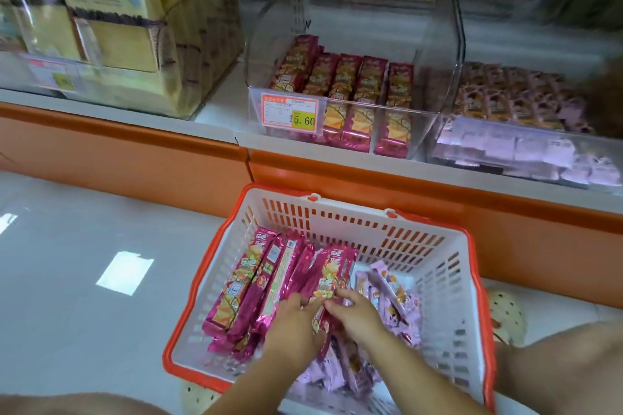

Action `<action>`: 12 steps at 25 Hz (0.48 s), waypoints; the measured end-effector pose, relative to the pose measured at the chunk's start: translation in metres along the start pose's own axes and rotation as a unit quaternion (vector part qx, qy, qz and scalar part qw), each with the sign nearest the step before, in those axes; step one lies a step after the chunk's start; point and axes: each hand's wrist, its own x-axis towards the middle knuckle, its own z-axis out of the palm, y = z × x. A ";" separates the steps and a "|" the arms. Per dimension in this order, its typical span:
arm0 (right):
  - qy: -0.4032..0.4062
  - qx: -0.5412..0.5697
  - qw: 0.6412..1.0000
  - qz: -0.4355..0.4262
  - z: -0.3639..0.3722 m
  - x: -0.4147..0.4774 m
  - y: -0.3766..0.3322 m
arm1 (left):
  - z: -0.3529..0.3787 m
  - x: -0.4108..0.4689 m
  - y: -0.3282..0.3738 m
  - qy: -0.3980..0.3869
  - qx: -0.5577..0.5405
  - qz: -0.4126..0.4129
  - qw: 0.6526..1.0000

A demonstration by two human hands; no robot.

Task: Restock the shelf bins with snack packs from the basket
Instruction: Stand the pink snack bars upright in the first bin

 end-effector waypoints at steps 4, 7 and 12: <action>-0.009 0.097 0.995 0.009 0.003 -0.003 0.008 | -0.004 -0.006 -0.002 -0.001 -0.219 -0.002 0.976; -0.022 0.163 0.986 0.028 0.003 -0.003 0.012 | -0.009 -0.008 -0.001 -0.045 -0.414 -0.041 0.908; -0.069 0.209 0.975 -0.018 -0.014 -0.016 -0.005 | -0.021 -0.011 0.003 -0.031 -0.532 -0.083 0.842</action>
